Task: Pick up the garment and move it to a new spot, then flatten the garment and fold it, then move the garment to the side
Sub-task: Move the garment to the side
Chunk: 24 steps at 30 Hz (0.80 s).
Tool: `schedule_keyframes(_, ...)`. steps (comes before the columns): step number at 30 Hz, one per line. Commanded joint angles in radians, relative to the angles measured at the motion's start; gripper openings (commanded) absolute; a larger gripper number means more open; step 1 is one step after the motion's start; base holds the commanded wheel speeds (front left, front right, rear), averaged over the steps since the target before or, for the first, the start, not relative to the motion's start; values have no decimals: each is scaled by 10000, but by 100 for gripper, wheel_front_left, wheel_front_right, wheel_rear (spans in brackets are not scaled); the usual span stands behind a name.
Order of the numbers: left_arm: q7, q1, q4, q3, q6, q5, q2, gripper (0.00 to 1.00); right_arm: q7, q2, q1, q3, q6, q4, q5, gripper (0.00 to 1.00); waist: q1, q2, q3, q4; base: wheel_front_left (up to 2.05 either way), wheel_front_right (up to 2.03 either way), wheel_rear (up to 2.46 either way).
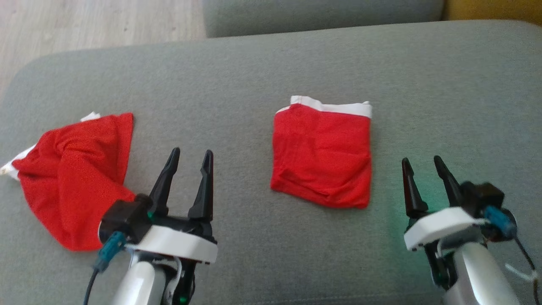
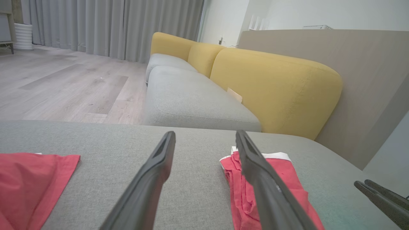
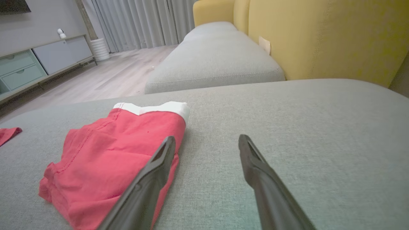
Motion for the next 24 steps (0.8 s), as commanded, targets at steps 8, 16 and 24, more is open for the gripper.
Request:
schedule_keyframes(8,-120,-868,-260,-6,-41,-90,22,100,1264,-1,-1645,352,-9,1253,882,100,0,0,586,992,0,0,0)
schedule_keyframes(16,-120,-919,-195,-41,-59,-101,22,100,1937,-1,-2600,674,-9,3148,2169,100,0,0,721,1537,0,0,0)
schedule_keyframes(24,-120,-843,-188,40,-40,-29,22,100,1768,-1,-3279,1703,-9,4416,2235,0,0,0,733,1488,0,0,0)
